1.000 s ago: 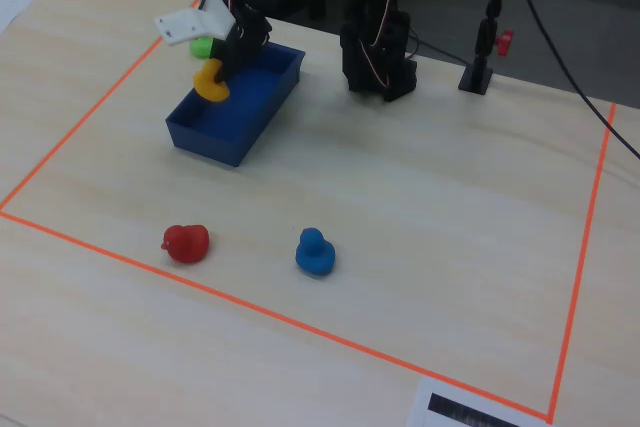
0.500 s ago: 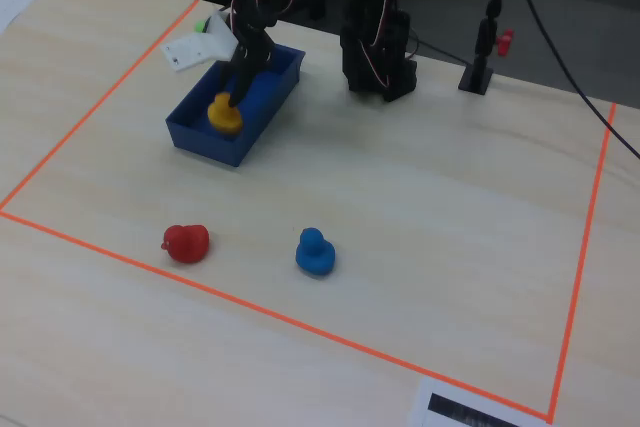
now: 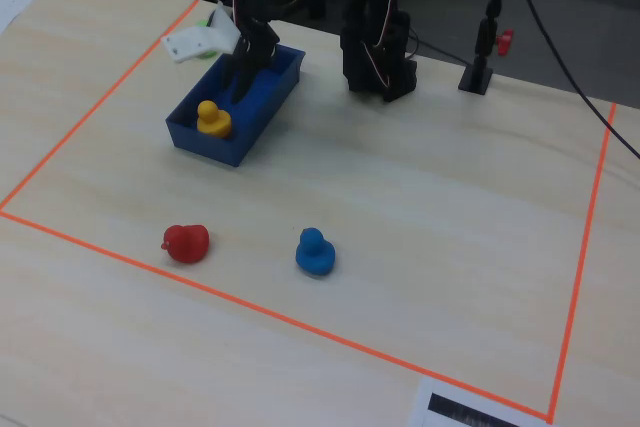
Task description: Grasp yellow duck and put it into box.
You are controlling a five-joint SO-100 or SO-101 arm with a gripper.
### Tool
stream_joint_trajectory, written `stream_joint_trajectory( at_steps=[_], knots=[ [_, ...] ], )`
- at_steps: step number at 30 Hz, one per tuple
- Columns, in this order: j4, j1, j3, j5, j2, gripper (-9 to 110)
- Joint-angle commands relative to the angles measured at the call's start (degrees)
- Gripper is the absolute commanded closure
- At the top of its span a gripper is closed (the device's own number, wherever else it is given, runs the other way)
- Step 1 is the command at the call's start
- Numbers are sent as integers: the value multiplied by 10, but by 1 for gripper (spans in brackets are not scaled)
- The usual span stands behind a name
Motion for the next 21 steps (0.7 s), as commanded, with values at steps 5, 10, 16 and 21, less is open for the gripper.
stream_joint_trajectory(
  at_steps=[5, 10, 16, 21],
  knots=[
    [116, -217, -58, 203, 145, 101],
    [115, -368, 157, 235, 309, 101],
    [69, -419, 396, 218, 456, 101],
    [103, -430, 508, 192, 583, 101]
  ],
)
